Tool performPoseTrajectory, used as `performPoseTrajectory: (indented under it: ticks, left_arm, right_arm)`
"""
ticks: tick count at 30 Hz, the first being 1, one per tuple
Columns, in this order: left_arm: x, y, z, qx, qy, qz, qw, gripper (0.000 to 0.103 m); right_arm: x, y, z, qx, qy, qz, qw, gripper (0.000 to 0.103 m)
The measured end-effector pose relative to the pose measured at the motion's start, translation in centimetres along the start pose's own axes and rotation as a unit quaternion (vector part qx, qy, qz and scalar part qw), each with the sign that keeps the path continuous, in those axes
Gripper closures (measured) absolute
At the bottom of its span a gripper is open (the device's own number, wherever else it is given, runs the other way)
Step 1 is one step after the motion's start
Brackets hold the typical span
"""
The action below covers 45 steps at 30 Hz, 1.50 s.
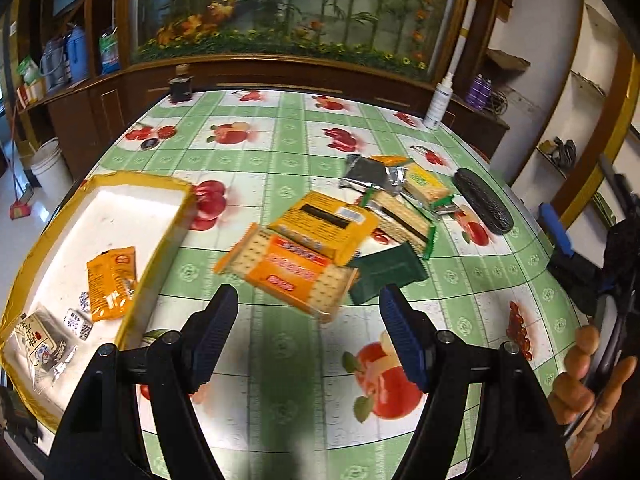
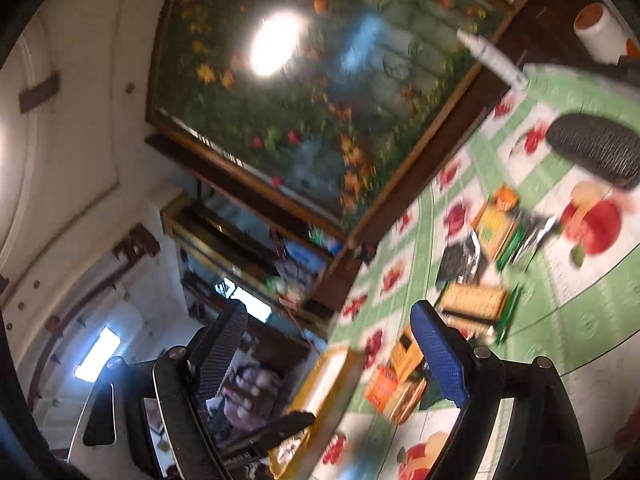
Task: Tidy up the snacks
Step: 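Withdraw both open grippers from the foam box back over the snack pile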
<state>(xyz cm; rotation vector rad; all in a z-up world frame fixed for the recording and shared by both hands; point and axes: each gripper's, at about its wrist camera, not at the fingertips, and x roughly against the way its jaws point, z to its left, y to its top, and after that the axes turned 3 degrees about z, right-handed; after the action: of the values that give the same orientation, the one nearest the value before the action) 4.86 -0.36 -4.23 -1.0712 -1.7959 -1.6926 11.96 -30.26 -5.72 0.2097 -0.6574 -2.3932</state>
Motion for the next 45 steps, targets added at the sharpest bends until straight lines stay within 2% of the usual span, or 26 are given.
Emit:
performPoseTrajectory:
  ticks: [2, 7, 10, 15, 22, 27, 32, 38, 41, 45]
  left_arm:
    - [0.1, 0.1, -0.8, -0.005, -0.003, -0.001, 1.0000, 0.030]
    - [0.2, 0.3, -2.3, -0.019, -0.012, -0.001, 0.9997, 0.030]
    - [0.2, 0.3, -2.8, -0.019, -0.024, 0.001, 0.9995, 0.030]
    - [0.0, 0.2, -4.1, -0.029, -0.042, 0.004, 0.9987, 0.030]
    - [-0.3, 0.0, -6.4, -0.034, -0.077, 0.015, 0.9963, 0.030]
    - [0.4, -0.7, -10.5, -0.047, -0.103, 0.008, 0.9936, 0.030]
    - [2.2, -1.0, -14.2, -0.039, -0.121, -0.030, 0.9914, 0.030]
    - [4.3, -1.7, -15.4, -0.002, -0.141, -0.078, 0.9870, 0.030]
    - [4.8, -2.0, -15.8, -0.001, -0.158, -0.078, 0.9844, 0.030]
    - [5.4, -2.5, -16.1, 0.001, -0.188, -0.078, 0.9790, 0.030]
  right_arm:
    - [1.6, 0.8, 0.0, -0.018, 0.029, -0.026, 0.999, 0.013]
    - [5.3, 2.1, 0.4, -0.036, 0.057, -0.090, 0.994, 0.009]
    - [7.1, 2.6, 0.7, -0.022, 0.061, -0.124, 0.990, 0.007]
    - [9.1, 3.2, 1.4, -0.022, 0.050, -0.142, 0.988, 0.004]
    - [9.9, 3.7, 2.4, -0.013, -0.029, -0.134, 0.990, 0.003]
    - [9.6, 2.9, 3.3, 0.008, -0.089, -0.140, 0.986, 0.003]
    - [9.6, 1.4, 3.1, 0.004, -0.121, -0.155, 0.981, 0.003]
    - [12.2, 0.1, 3.7, -0.008, -0.140, -0.207, 0.968, 0.003]
    - [14.0, -0.8, 4.9, 0.007, -0.147, -0.254, 0.956, 0.002]
    - [14.5, -1.7, 6.6, 0.031, -0.175, -0.272, 0.946, 0.000]
